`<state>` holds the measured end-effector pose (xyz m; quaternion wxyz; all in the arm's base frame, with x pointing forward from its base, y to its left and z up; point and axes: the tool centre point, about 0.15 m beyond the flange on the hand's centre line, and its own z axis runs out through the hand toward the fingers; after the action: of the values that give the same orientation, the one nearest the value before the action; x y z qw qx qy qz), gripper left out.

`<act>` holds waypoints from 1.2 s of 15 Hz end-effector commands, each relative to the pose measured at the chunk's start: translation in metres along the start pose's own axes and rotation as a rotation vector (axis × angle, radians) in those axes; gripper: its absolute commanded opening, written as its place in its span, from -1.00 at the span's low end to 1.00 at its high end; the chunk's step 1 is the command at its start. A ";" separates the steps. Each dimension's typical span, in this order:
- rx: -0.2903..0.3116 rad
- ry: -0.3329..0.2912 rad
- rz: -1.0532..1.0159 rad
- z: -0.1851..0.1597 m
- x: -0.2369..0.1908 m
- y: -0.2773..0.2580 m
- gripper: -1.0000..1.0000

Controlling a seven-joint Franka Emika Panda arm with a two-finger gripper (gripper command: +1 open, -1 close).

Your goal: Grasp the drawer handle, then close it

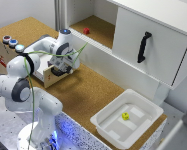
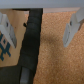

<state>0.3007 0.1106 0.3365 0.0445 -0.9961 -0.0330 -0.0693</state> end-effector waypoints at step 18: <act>0.057 0.071 0.028 0.044 0.030 -0.034 -1.00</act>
<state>0.3204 0.1272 0.3149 0.0728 -0.9920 -0.0203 -0.1007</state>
